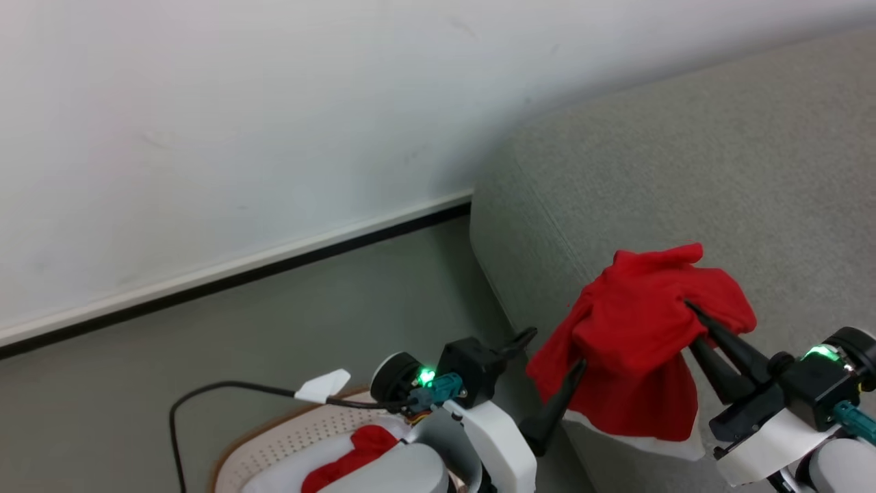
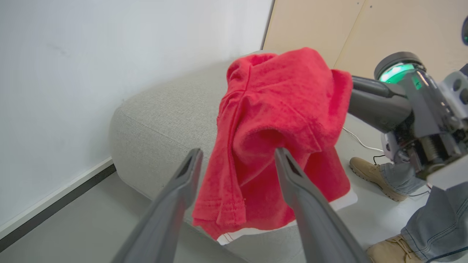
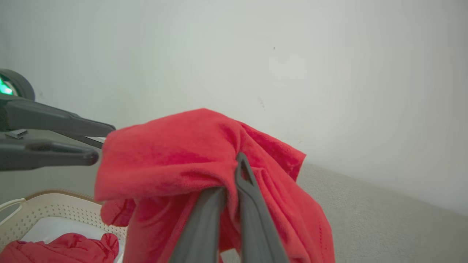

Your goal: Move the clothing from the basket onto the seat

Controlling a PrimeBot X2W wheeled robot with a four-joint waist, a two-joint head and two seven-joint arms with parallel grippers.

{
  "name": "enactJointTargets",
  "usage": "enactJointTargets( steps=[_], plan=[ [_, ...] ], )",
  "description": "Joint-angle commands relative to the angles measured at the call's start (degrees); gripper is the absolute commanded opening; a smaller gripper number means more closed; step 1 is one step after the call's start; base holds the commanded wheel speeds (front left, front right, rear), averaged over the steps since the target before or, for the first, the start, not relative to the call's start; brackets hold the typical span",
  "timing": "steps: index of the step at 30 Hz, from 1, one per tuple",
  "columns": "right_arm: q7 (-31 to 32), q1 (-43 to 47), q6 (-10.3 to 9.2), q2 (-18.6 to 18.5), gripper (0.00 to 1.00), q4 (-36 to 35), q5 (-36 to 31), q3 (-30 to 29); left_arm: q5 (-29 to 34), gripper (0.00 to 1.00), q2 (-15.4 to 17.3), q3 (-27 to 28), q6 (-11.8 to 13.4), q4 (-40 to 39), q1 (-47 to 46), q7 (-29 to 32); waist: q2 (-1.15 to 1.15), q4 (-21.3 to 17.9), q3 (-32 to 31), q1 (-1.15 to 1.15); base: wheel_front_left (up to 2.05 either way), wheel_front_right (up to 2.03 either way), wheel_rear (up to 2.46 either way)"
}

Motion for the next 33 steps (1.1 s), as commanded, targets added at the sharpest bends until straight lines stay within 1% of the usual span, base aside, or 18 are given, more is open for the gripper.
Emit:
enactJointTargets(
  steps=[1, 4, 7, 11, 13, 18, 21, 26, 30, 33],
  plan=[
    [0.0, 0.3, -0.14, 0.6, 0.0, -0.3, -0.3, -1.3, 1.4, 1.0, 0.0, 0.0, 0.0, 0.6, -1.0, 0.2, 0.0, -2.1, 2.4, 0.0, 0.0, 0.0, 0.0],
    [0.0, 0.1, -0.14, 1.0, 0.0, -0.1, -0.5, -3.6, 1.6, 1.0, -0.5, -0.2, 0.0, 1.3, -2.3, 0.2, 0.0, -2.4, 4.2, 0.0, 0.0, 0.0, 0.0],
    [0.0, -1.2, -0.14, 1.7, 0.0, 0.4, 0.1, -7.2, 2.2, 1.0, -0.6, -0.2, -0.3, 2.3, -4.4, 0.7, 0.0, -1.8, 6.9, 0.0, 0.0, 0.0, 0.0],
    [0.0, -5.0, -0.14, 1.7, 0.0, 2.2, 0.7, -12.9, 3.7, 1.0, -1.3, -0.1, -0.4, 3.2, -9.0, 1.8, 0.0, 0.0, 12.8, 0.0, 0.0, 0.0, 0.0],
    [0.0, -7.8, -0.14, 1.7, 0.0, 4.2, 1.4, -15.5, 4.8, 1.0, -1.5, -0.1, -0.6, 3.9, -11.4, 2.4, 0.0, 1.1, 15.8, 0.0, 0.0, 0.0, 0.0],
    [0.0, -16.0, -0.14, -0.8, 0.0, 12.1, 2.8, -21.2, 6.6, 1.0, -3.2, -0.6, -1.0, 5.6, -16.8, 3.2, 0.0, 5.1, 22.5, 0.0, 0.0, 0.0, 0.0],
    [0.0, -21.6, -0.14, -3.1, 0.0, 17.0, 2.9, -25.0, 7.9, 1.0, -4.3, -0.8, -1.0, 6.4, -20.0, 3.1, 0.0, 7.8, 26.3, 0.0, 0.0, 0.0, 0.0],
    [0.0, -30.4, -0.14, -7.2, 0.0, 23.6, 3.3, -32.6, 9.0, 1.0, -5.5, -0.6, -0.3, 7.1, -24.1, 2.2, 0.0, 11.4, 31.8, 0.0, 0.0, 0.0, 0.0],
    [0.0, -34.5, -0.14, -8.3, 0.0, 28.6, 3.3, -38.5, 9.8, 1.0, -6.1, -0.6, 0.5, 7.0, -26.0, 1.1, 0.0, 13.6, 34.6, 0.0, 0.0, 0.0, 0.0],
    [0.0, -36.3, -0.14, -8.8, 0.0, 32.6, 2.7, -41.4, 9.9, 1.0, -6.3, -0.8, 1.1, 6.6, -26.9, 0.6, 0.0, 15.2, 36.2, 0.0, 0.0, 0.0, 0.0]
  ],
)
